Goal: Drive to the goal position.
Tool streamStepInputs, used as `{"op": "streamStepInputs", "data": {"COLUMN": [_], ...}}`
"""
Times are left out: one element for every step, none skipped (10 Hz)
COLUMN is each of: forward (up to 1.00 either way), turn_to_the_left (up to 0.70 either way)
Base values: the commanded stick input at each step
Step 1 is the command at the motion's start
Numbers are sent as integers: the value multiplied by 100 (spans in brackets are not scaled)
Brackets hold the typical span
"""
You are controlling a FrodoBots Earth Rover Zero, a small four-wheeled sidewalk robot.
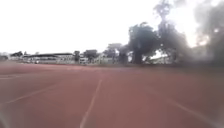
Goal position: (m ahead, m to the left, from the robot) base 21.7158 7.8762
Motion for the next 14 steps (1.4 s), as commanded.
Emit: {"op": "streamStepInputs", "data": {"forward": [70, 70, 70, 70, 70, 70, 70, 70, 70, 70, 70, 70, 70, 70], "turn_to_the_left": [0, 0, 0, 0, 0, 0, 0, 0, 0, 0, 0, 0, 0, 0]}}
